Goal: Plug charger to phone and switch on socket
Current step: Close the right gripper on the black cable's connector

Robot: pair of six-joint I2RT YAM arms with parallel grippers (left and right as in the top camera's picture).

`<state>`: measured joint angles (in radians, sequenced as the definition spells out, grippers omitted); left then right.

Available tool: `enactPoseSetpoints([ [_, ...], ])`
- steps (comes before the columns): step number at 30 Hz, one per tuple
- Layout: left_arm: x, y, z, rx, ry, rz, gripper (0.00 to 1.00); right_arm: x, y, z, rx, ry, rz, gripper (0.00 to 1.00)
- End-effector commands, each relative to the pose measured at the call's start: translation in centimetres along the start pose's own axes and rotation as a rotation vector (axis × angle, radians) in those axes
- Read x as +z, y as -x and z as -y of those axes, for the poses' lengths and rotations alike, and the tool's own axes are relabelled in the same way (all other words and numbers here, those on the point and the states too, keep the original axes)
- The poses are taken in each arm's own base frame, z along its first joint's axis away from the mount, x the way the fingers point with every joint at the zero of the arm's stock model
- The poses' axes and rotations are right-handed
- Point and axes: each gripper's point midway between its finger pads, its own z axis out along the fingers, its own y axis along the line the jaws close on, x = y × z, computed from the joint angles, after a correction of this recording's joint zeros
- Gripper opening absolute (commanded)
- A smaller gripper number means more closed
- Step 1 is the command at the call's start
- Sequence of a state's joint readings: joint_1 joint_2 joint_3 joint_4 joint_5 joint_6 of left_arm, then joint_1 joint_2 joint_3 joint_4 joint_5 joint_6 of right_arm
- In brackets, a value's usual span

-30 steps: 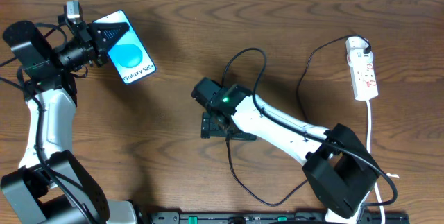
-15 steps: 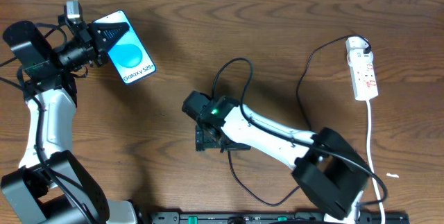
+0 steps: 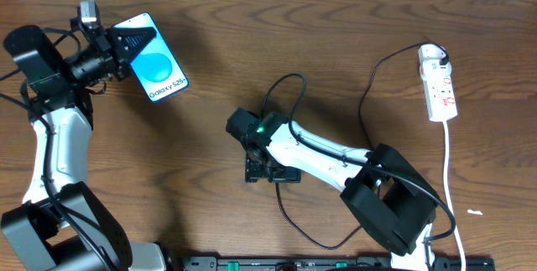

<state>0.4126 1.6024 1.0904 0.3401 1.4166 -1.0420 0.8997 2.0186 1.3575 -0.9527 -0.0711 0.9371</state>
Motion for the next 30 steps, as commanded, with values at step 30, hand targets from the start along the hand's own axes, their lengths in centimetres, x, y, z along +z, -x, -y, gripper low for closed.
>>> enactPoseSetpoints([
  [30, -0.3, -0.4, 1.2, 0.046, -0.018, -0.018, 0.07, 1.1, -0.1, 0.3, 0.022, -0.012, -0.036, 0.48],
])
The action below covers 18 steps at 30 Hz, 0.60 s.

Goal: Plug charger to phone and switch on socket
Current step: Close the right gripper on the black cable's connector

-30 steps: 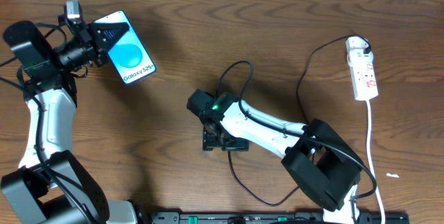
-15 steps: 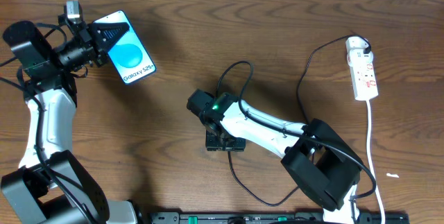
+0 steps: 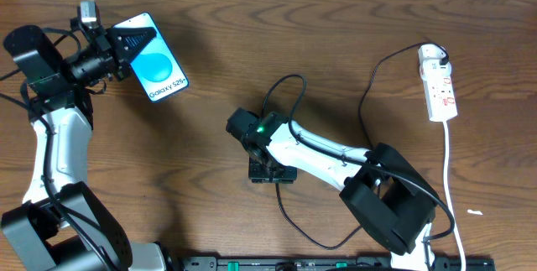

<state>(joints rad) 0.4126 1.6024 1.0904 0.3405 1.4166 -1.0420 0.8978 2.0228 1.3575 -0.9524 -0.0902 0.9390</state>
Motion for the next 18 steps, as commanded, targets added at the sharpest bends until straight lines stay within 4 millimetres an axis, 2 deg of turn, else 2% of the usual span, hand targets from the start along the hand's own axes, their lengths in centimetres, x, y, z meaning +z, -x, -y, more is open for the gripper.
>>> enactPoseSetpoints([
  [1, -0.32, -0.37, 1.24, 0.046, -0.018, -0.018, 0.08, 0.94, 0.16, 0.45, 0.019, -0.02, -0.019, 0.48],
  [18, -0.32, -0.37, 1.24, 0.046, -0.018, -0.018, 0.07, 1.72, 0.73, 0.71, 0.041, -0.005, -0.052, 0.44],
])
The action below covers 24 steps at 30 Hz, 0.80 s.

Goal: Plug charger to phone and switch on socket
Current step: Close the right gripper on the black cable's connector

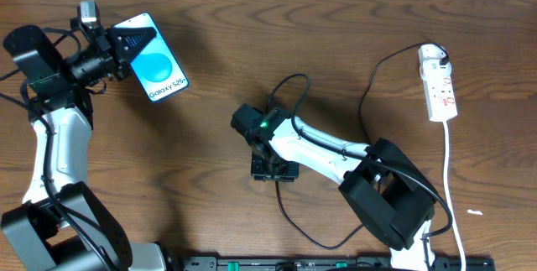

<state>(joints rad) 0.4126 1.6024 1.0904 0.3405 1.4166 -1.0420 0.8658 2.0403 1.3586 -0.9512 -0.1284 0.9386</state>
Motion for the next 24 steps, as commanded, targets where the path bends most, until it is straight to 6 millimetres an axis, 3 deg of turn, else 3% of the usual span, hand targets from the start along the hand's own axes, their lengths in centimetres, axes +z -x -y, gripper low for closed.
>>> enactPoseSetpoints([
  [1, -0.32, -0.38, 1.24, 0.046, -0.018, -0.018, 0.07, 1.25, 0.46, 0.3, 0.003, -0.016, -0.011, 0.43],
  [13, -0.31, -0.26, 1.19, 0.046, -0.015, -0.012, 0.07, 1.11, 1.08, 0.41, 0.008, -0.007, -0.005, 0.41],
  [24, -0.31, -0.26, 1.19, 0.046, -0.015, -0.012, 0.07, 1.11, 0.9, 0.51, 0.008, -0.01, -0.014, 0.22],
])
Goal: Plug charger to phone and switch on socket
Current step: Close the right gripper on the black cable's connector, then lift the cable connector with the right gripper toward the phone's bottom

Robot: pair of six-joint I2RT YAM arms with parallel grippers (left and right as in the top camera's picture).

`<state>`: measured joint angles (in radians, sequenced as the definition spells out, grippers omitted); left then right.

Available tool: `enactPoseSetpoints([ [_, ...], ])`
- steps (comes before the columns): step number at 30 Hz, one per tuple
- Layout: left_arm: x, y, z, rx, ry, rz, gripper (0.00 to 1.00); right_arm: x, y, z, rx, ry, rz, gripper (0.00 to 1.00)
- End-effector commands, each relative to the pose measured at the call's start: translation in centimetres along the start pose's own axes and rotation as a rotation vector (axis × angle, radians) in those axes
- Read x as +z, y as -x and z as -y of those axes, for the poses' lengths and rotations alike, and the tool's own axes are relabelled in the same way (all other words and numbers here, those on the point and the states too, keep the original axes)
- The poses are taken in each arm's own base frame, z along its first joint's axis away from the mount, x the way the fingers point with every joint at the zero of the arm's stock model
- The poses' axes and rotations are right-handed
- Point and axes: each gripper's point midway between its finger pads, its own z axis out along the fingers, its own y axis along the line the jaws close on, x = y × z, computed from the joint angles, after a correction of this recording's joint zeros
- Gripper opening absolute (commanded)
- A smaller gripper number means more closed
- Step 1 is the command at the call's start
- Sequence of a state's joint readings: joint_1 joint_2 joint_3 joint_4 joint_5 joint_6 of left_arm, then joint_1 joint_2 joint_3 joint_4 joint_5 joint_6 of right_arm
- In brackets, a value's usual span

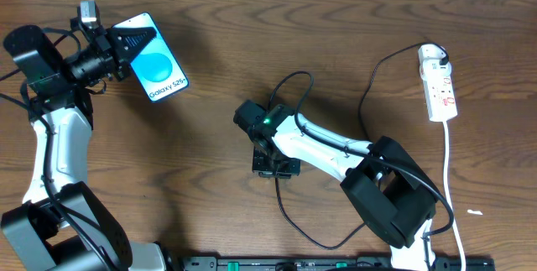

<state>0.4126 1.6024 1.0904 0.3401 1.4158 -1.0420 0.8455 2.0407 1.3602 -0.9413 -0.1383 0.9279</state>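
Observation:
The phone (155,59), its blue screen reading Galaxy S25+, sits at the far left with my left gripper (120,46) shut on its left edge. The black charger cable (367,103) runs from the white socket strip (438,84) at the far right, down and around near the front edge, and up into my right gripper (275,168) at the table's middle. That gripper points down onto the wood and appears shut on the cable; its fingertips and the plug end are hidden under it. A further loop of cable (289,78) arcs behind the right wrist.
The strip's white mains cord (450,179) runs down the right side toward the front. A black rail (336,263) lies along the front edge. The right arm's base (390,204) stands at the front right, and the left arm (59,149) along the left side.
My right gripper has shifted slightly to the right, and the cable loop behind it has moved with it. The left gripper and phone have not moved.
My left gripper has held the phone at the far left throughout. My right gripper stood low over the cable at mid-table and stood a little further right at each moment, the loop of cable following it.

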Motion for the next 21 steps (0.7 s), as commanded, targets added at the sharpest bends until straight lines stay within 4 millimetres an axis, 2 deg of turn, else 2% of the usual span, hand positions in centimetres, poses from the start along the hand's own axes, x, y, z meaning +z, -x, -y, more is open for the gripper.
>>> enactPoseSetpoints([
  [1, -0.32, -0.27, 1.2, 0.047, -0.015, -0.012, 0.07, 1.22, 0.27, 0.48, 0.0, -0.028, -0.013, 0.21],
  [5, -0.31, -0.26, 1.19, 0.046, -0.015, -0.011, 0.07, 1.22, 0.21, 0.44, -0.006, -0.025, -0.016, 0.17],
  [14, -0.31, -0.1, 1.12, 0.046, -0.011, -0.003, 0.07, 1.21, -0.03, 0.6, -0.004, -0.031, -0.028, 0.16],
  [21, -0.31, -0.1, 1.12, 0.046, -0.01, -0.003, 0.07, 1.27, -0.41, 0.46, -0.014, -0.035, -0.03, 0.1],
])
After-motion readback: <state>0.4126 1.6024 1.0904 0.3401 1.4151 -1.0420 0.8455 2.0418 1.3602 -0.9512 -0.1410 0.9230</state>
